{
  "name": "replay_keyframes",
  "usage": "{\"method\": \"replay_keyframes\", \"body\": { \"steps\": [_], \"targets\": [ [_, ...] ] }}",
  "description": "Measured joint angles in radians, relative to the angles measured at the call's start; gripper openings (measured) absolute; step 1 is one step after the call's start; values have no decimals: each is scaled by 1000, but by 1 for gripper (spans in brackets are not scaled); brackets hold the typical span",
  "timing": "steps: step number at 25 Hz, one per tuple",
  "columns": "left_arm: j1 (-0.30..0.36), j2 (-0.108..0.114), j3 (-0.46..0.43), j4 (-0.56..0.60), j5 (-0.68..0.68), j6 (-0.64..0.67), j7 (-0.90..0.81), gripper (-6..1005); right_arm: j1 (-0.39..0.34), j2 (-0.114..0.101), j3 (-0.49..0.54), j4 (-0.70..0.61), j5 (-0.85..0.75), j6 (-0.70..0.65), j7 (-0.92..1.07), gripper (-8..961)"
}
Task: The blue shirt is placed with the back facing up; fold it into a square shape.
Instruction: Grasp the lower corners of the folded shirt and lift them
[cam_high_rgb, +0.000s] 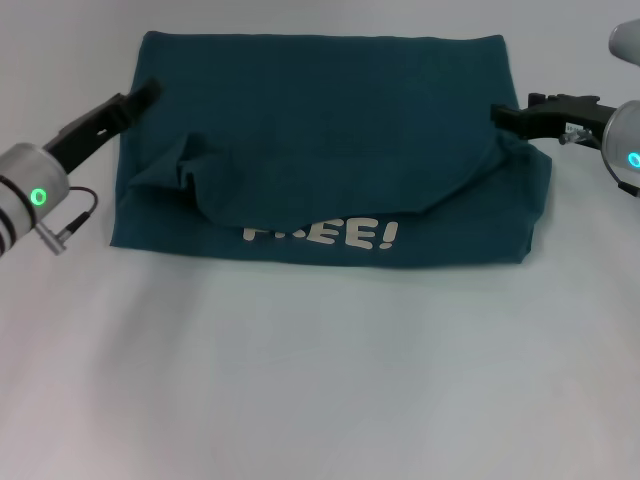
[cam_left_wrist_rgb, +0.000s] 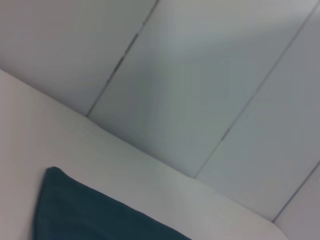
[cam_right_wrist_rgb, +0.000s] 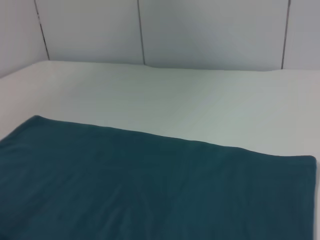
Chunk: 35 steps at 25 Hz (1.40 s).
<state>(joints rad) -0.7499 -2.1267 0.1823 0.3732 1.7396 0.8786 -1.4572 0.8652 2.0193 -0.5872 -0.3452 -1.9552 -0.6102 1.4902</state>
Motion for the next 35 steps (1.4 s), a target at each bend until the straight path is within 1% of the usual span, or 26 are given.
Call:
{"method": "replay_keyframes", "body": {
  "steps": [1,5,8,11,15,18,19,20,22,26,35],
  "targets": [
    [10,0,3,8,-2,9,-9,568,-3,-4,-9,-3,-1,-12,20,507],
    [57,6,5,28,-1,94,-22,686,-29,-30,-69,-30,-3,-116,136,547],
    [90,13,16,39,4,150,-35,775,-73,-39,-116,-93,-3,-226,245,576],
    [129,11,54,65,5,193,-40,801,-120,-41,-137,-153,-4,-328,319,606],
    [172,4,127,106,7,224,-42,835,-174,-45,-139,-205,-4,-463,376,606],
    [204,1,190,140,15,228,-42,835,-205,-54,-133,-223,-4,-539,409,606],
    [211,-1,203,149,18,228,-41,835,-222,-64,-127,-224,-4,-573,429,607],
    [221,-4,224,163,26,226,-40,835,-222,-64,-127,-224,-4,-573,429,607],
    [233,-7,254,184,51,216,-36,835,-238,-73,-126,-226,-4,-592,451,607],
    [236,-11,279,199,114,160,-18,836,-259,-79,-125,-225,-4,-598,475,606],
    [227,-33,355,193,124,-33,75,836,-272,-71,-124,-221,-3,-600,501,600]
  ]
}}
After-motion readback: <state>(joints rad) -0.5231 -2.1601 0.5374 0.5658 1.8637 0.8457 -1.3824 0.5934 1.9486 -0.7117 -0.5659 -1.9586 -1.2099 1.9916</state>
